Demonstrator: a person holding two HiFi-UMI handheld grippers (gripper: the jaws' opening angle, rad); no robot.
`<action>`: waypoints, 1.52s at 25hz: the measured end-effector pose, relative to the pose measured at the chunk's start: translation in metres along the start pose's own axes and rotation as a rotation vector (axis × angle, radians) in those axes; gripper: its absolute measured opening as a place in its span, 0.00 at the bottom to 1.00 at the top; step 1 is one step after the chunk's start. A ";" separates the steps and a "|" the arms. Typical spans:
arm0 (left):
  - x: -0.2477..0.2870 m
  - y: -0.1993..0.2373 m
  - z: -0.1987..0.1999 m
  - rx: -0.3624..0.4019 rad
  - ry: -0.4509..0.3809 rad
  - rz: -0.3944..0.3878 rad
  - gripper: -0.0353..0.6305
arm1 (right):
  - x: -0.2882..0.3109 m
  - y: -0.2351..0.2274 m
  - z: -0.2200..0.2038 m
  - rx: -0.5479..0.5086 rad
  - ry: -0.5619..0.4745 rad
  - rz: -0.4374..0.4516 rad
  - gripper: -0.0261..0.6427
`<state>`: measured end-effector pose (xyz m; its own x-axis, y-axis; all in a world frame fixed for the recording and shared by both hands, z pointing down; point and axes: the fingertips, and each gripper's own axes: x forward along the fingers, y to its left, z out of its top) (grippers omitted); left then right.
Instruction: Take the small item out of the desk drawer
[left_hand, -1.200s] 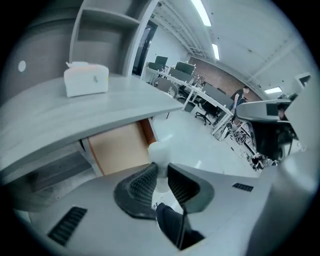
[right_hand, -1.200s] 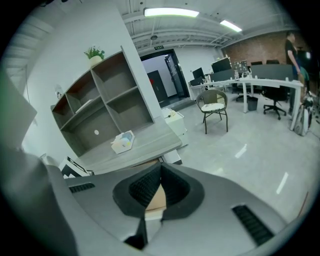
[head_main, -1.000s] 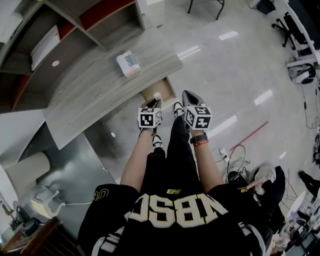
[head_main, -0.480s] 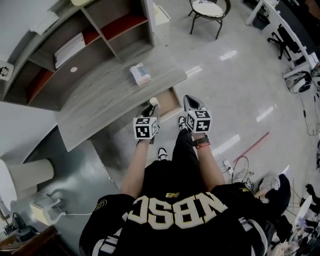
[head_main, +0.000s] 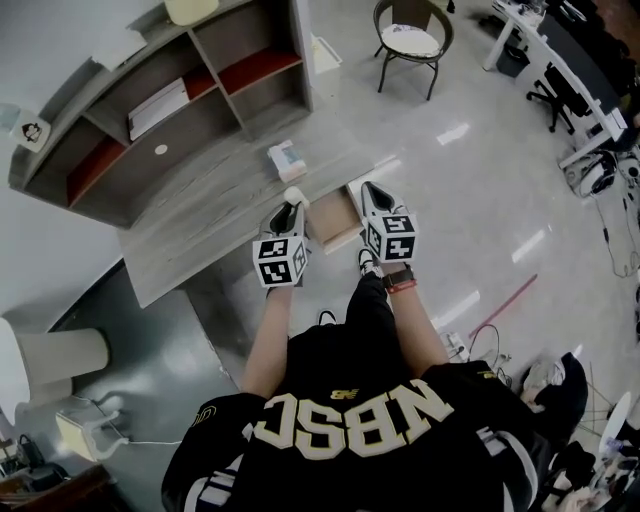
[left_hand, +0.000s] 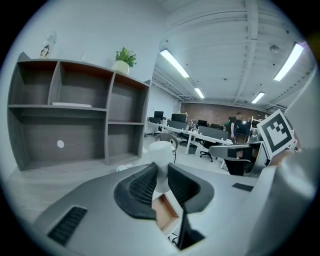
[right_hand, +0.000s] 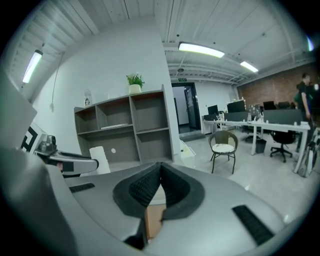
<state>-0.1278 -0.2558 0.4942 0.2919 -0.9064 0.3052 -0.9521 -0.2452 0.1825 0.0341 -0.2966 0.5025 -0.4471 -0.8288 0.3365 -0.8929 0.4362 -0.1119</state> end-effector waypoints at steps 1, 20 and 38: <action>-0.003 0.001 0.008 0.005 -0.021 0.006 0.18 | -0.002 0.003 0.008 -0.012 -0.016 -0.001 0.05; -0.074 0.034 0.104 0.119 -0.319 0.134 0.18 | -0.053 0.036 0.097 -0.126 -0.247 -0.027 0.05; -0.035 0.031 0.069 0.124 -0.247 0.137 0.18 | -0.026 0.013 0.058 -0.113 -0.165 -0.025 0.05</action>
